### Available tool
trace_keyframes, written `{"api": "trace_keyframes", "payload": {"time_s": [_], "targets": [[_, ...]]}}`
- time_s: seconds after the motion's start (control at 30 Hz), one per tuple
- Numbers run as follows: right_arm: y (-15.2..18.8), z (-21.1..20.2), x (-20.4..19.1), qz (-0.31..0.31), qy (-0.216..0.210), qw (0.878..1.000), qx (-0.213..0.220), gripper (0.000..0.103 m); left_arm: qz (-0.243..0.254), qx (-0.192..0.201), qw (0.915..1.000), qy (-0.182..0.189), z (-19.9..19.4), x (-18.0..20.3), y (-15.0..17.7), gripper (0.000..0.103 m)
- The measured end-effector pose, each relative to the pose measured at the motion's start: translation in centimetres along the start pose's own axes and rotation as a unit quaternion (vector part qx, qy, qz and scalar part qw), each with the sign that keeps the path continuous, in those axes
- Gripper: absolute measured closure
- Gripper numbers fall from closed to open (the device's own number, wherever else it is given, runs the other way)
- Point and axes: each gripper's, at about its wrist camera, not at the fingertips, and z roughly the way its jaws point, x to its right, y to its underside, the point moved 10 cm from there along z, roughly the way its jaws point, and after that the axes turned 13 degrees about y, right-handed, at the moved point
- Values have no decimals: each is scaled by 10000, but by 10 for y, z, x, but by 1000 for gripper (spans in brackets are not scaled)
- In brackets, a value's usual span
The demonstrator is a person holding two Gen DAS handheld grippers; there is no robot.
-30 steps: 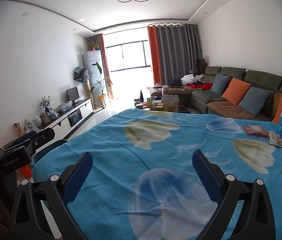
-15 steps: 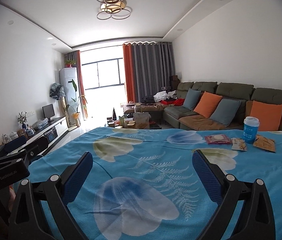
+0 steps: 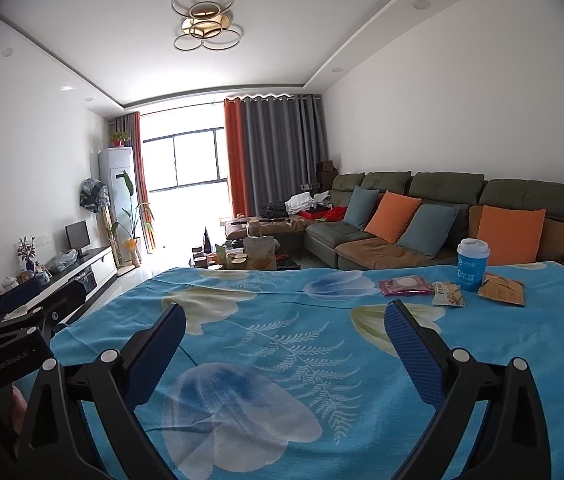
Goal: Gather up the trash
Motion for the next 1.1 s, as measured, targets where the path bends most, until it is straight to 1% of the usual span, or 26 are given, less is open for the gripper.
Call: {"api": "trace_keyframes", "payload": {"time_s": [0.63, 1.1], "targets": [[-5, -7, 4, 70, 33, 9999, 109, 7, 50, 41, 10000, -34, 1, 4, -4, 5], [-5, -7, 5, 76, 31, 9999, 94, 7, 32, 65, 9999, -74, -3, 2, -3, 6]]}}
